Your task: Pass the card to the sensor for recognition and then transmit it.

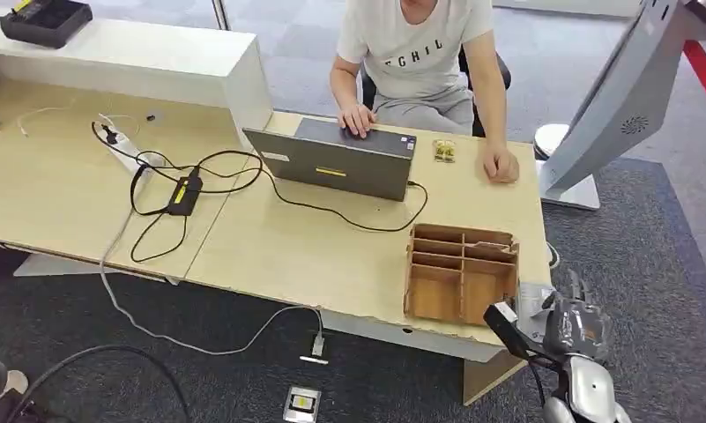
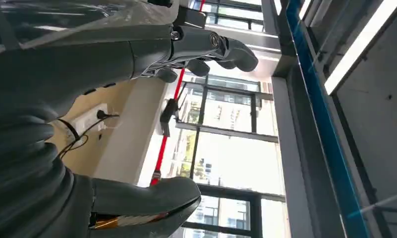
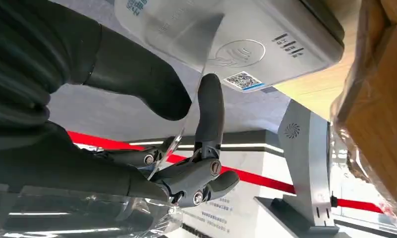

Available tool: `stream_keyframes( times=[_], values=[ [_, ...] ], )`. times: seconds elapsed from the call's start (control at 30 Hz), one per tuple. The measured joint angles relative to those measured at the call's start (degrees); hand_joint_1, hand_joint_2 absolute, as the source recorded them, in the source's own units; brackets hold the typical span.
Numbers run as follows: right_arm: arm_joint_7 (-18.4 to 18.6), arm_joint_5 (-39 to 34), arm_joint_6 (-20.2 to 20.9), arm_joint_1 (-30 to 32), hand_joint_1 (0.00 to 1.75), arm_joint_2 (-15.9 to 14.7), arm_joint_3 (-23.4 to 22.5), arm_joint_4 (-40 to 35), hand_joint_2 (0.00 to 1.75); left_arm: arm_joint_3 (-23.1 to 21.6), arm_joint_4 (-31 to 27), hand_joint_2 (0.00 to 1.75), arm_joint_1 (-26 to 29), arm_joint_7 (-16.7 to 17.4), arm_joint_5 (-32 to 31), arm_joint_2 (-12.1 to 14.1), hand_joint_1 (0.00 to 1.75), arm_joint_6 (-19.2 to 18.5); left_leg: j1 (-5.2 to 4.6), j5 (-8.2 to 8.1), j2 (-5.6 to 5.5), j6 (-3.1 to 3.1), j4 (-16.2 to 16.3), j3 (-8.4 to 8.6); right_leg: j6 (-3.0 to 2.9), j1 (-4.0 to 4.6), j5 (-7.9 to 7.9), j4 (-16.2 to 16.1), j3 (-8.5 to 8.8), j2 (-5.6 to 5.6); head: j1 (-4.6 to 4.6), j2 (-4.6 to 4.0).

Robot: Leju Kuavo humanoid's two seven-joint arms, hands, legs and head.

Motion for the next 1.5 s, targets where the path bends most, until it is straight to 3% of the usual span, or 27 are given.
stream_keyframes(
  times=[0.47, 0.7, 0.8, 0.93, 1.2, 1.5],
  values=[
    [-0.26, 2.38, -0.06, -2.69, 1.75, 0.52, 0.44, -0.96, 1.75, -0.02, 0.00, 1.75, -0.57, 0.00, 0.50, 0.00, 0.00, 0.00, 0.00, 0.04, -0.03, 0.00, 0.00, -0.07, 0.04, -0.03, 0.06, 0.05, 0.01, -0.01, -0.02, 0.00],
    [0.07, 7.17, 6.54, -13.08, 1.75, 1.29, 1.99, -6.98, 1.75, -0.18, 0.46, 1.75, -1.92, 0.00, 2.73, 0.00, 0.00, -0.81, -0.01, 0.12, 0.04, -0.01, 0.02, -0.18, 0.01, -0.03, 0.12, 0.07, -0.19, 0.03, -0.02, 0.00],
    [2.05, 10.73, 10.64, -18.64, 1.75, 1.53, 2.75, -9.42, 1.75, -0.31, 1.18, 1.75, -2.48, 0.02, 3.54, 0.00, 0.00, -2.45, -0.01, 0.13, 0.01, -0.02, 0.03, -0.20, 0.02, -0.03, 0.12, 0.07, -0.22, 0.00, 0.00, 0.00],
    [3.39, 13.96, 13.07, -23.25, 1.75, 2.21, 3.63, -11.26, 1.75, -0.33, 1.94, 1.75, -3.28, 0.02, 3.76, 0.00, 0.00, -3.02, 0.00, 0.13, 0.01, -0.02, 0.02, -0.22, 0.02, -0.02, 0.12, 0.08, -0.21, 0.02, -0.02, 0.00],
    [3.52, 17.05, 13.49, -29.43, 1.75, 6.84, 6.01, -9.83, 1.75, -0.44, 3.06, 1.75, -4.10, 0.02, 3.50, -0.18, 0.00, -2.71, 0.02, 0.12, 0.02, -0.02, 0.01, -0.31, 0.01, 0.00, 0.11, 0.08, -0.30, 0.01, -0.02, 0.00],
    [1.57, 17.05, 11.50, -36.63, 1.75, 14.59, 9.61, 0.27, 1.75, -0.52, 3.04, 1.75, -3.83, 0.00, 1.25, -1.31, 0.00, -0.15, 0.03, 0.14, -0.01, -0.04, 0.01, -0.37, 0.01, 0.01, 0.11, 0.13, -0.34, -0.01, -0.02, 0.00]
  ],
)
